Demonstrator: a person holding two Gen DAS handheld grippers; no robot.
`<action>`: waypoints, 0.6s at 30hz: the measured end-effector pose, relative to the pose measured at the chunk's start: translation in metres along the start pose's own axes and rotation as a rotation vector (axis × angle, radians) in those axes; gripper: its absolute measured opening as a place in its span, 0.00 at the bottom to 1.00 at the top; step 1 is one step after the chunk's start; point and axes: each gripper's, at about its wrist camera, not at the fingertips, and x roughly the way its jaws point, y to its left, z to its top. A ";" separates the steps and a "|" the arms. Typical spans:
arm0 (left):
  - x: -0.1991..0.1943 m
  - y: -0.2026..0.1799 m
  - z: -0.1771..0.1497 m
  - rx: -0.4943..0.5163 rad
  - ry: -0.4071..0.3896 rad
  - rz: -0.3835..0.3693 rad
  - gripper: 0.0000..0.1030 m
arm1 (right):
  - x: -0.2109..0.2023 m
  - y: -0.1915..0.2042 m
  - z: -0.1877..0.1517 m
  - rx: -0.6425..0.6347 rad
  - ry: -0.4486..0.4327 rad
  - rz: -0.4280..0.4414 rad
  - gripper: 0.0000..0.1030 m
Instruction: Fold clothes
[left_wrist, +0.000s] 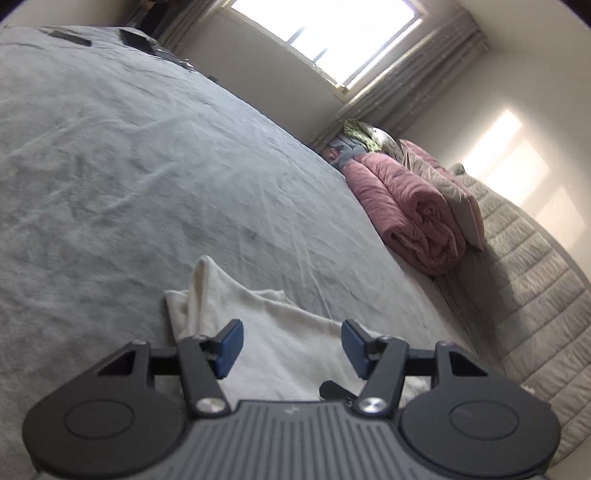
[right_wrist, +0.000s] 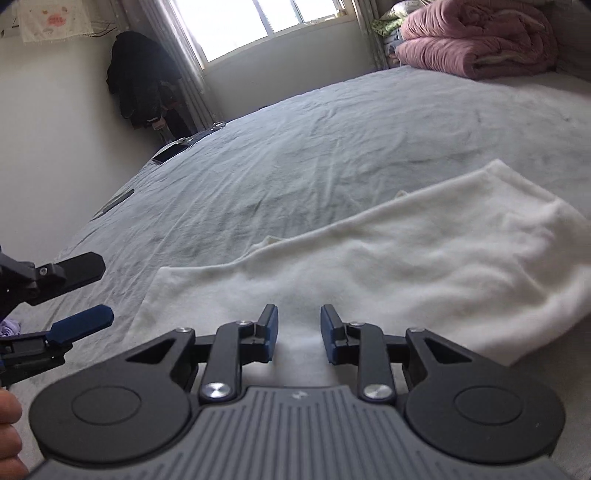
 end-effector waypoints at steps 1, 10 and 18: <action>0.004 -0.003 -0.006 0.013 0.022 0.003 0.58 | -0.002 0.001 -0.002 -0.016 -0.005 -0.002 0.27; 0.027 0.000 -0.031 0.019 0.116 0.049 0.58 | -0.019 0.006 -0.018 -0.139 -0.041 -0.014 0.30; 0.022 -0.009 -0.033 0.069 0.099 0.071 0.57 | -0.024 -0.007 -0.023 -0.121 -0.038 -0.001 0.27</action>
